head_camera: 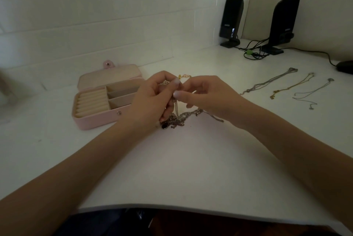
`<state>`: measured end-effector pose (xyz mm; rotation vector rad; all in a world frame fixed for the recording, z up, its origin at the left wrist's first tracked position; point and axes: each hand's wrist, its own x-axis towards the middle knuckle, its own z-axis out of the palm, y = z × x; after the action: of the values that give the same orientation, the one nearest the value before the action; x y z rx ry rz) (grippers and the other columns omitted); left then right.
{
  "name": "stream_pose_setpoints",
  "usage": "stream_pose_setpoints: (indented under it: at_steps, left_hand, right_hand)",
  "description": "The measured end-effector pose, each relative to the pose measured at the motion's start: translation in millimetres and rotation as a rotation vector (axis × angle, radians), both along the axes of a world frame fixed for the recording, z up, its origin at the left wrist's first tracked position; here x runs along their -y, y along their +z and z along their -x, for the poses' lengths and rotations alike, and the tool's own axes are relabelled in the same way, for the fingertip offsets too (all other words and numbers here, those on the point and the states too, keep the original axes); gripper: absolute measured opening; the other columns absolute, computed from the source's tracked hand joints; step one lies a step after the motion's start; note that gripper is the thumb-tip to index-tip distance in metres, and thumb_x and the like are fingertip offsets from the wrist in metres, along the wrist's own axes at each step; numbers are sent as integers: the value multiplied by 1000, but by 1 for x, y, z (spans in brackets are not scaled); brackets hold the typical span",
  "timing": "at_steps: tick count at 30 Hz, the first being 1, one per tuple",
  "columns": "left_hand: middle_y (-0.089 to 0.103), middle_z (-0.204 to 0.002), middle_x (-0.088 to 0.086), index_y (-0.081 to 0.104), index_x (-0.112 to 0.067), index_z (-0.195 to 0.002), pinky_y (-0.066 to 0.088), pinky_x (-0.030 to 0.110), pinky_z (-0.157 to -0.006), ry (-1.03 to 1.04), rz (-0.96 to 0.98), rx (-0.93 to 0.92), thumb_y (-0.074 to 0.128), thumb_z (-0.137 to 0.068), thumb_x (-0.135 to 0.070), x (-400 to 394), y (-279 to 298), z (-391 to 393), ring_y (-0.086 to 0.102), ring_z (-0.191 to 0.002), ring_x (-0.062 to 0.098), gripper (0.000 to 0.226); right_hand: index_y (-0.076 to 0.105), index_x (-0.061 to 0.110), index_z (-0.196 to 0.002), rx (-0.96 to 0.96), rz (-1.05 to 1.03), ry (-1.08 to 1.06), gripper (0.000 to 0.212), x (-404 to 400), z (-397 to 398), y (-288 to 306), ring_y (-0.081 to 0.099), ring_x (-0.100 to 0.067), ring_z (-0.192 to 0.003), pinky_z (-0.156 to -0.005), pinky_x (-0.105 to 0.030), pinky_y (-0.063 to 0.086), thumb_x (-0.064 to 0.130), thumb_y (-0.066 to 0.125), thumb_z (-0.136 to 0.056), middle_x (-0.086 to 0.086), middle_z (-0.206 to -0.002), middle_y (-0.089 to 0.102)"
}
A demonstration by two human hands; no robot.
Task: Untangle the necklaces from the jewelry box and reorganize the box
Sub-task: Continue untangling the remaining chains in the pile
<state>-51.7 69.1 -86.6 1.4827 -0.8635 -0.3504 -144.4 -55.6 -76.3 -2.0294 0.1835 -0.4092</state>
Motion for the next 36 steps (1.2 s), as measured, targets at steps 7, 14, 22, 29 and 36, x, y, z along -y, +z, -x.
stream_pose_setpoints:
  at_steps: [7, 14, 22, 29, 36]
  left_hand:
    - [50, -43, -3, 56, -19, -83, 34, 18, -33, 68, 4, 96, 54, -95, -18, -1, -4, 0, 43, -29, 13, 13]
    - [51, -40, 0, 57, -16, -84, 37, 18, -34, 119, 12, 82, 54, -95, -18, -1, -3, -1, 46, -29, 15, 12]
    - [50, -38, 2, 55, -16, -84, 37, 20, -32, 86, -37, 85, 54, -96, -22, -2, -4, -2, 47, -27, 16, 13]
    - [48, -37, 2, 54, -19, -82, 34, 20, -32, 110, -24, 90, 52, -97, -22, -2, -5, -3, 46, -27, 18, 16]
    - [43, -34, -1, 50, -13, -86, 31, 17, -33, 190, 12, 120, 43, -101, -21, -4, -2, -4, 41, -25, 16, 18]
  right_hand:
    - [69, 4, -87, -99, -175, 2, 21, -6, -3, -6, 58, -2, -61, -64, -24, 44, 25, 70, -85, 10, -64, 64]
    - [64, 10, -78, -102, -311, -5, 12, -3, -2, 2, 55, -6, -63, -61, -23, 41, 16, 63, -88, 3, -71, 63]
    - [56, 14, -82, -87, -765, 87, 13, 1, -2, 5, 51, -8, -60, -58, -21, 39, 16, 53, -94, 2, -70, 60]
    - [46, 16, -79, 47, -1050, 102, 18, 15, 3, 13, 41, -7, -52, -53, -17, 34, 17, 49, -96, 5, -62, 50]
    - [37, 21, -70, -71, -771, 112, 26, 21, 7, 15, 11, -10, -48, -50, -23, 15, 20, 44, -95, 8, -53, 15]
